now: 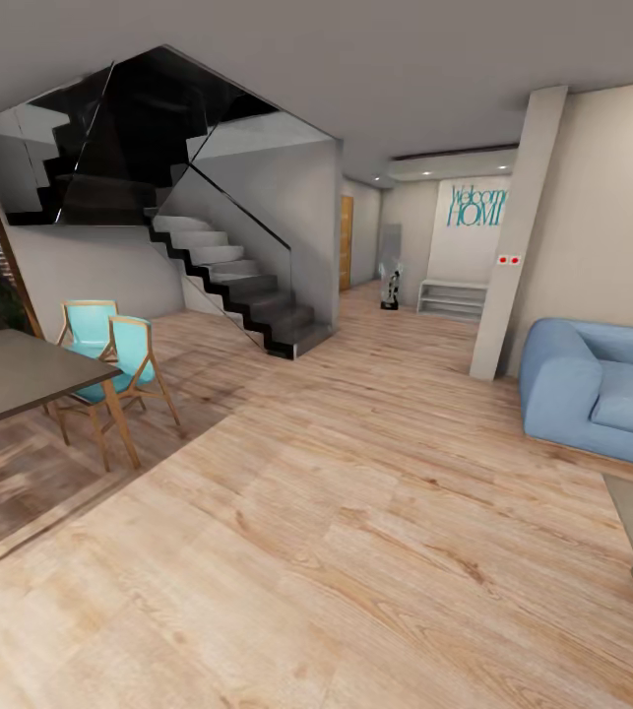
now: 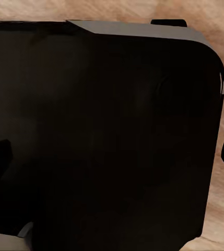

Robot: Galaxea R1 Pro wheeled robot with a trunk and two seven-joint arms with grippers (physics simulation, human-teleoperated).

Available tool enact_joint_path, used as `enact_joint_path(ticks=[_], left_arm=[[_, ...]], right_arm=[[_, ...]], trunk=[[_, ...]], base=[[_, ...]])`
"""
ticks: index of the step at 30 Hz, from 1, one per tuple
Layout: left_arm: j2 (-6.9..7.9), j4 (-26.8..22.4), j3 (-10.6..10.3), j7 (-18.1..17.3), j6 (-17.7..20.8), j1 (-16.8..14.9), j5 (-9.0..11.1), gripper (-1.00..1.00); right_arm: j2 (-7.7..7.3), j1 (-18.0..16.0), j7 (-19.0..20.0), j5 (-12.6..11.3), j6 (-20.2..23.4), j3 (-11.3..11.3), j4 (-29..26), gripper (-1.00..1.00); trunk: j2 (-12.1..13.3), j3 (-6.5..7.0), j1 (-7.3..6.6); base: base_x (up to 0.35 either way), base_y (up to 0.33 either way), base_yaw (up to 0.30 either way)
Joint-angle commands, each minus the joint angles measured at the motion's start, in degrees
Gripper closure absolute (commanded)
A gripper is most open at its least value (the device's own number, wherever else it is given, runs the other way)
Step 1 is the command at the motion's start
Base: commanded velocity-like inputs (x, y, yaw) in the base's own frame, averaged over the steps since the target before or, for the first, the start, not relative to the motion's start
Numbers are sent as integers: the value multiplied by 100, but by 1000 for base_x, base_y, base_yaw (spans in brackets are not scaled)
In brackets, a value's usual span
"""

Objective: Turn on the radio receiver that's on the table in the living room.

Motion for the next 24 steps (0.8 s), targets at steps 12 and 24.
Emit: enact_joint_path(ticks=[12, 24], left_arm=[[-41, -126, -41, 42, -152, -2, -4, -100], [-2, -3121, -25, 530, 839, -7, 5, -100]], right_arm=[[-288, -35, -12, 21, -386, 25, -298, -100], [-651, -60, -5, 39, -452, 24, -2399, -100]], trunk=[[0, 0, 0], [0, 0, 0]], base=[[0, 0, 0], [0, 0, -48]])
